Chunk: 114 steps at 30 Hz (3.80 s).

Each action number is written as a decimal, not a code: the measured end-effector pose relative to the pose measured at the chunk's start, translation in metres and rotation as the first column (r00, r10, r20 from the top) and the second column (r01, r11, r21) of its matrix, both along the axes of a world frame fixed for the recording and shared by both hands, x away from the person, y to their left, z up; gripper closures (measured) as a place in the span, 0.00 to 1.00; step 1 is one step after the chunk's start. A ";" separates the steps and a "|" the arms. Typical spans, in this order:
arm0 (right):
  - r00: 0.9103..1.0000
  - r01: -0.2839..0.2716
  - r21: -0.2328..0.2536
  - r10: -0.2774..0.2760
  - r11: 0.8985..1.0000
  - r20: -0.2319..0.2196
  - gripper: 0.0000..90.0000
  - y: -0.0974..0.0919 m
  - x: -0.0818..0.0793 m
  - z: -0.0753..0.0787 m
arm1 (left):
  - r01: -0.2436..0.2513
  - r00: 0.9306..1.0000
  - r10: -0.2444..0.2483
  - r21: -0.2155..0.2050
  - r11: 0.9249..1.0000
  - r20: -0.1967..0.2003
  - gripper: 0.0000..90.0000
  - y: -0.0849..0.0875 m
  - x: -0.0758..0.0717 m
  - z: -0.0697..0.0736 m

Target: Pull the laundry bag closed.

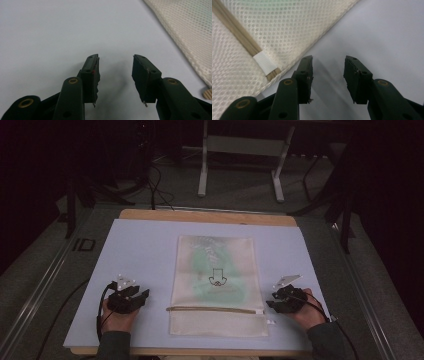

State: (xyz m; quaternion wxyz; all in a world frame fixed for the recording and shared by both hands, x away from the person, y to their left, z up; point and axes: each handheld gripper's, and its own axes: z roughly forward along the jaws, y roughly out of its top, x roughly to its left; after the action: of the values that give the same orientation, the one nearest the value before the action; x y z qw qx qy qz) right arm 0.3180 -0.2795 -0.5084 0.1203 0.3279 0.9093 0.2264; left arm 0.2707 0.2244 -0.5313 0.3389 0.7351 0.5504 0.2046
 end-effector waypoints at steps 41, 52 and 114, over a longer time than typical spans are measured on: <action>0.977 -0.201 -0.094 0.193 0.975 -0.086 0.62 0.041 -0.006 0.017 | 0.092 0.996 -0.092 0.038 0.995 0.009 0.64 -0.016 -0.004 0.000; 0.971 -0.231 -0.087 0.224 0.969 -0.078 0.62 0.054 -0.007 0.024 | 0.092 0.996 -0.092 0.037 0.995 0.010 0.64 -0.018 -0.005 0.000; 0.925 -0.379 -0.046 0.377 0.924 -0.046 0.58 0.123 -0.008 0.039 | 0.089 0.996 -0.089 0.050 0.995 0.013 0.63 -0.019 -0.005 0.001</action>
State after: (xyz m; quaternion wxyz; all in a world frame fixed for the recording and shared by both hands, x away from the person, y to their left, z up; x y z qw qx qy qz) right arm 0.3096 -0.1569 -0.4692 0.0666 0.1473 0.9633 0.2145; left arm 0.2652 0.2056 -0.5298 0.3336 0.7654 0.5094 0.2082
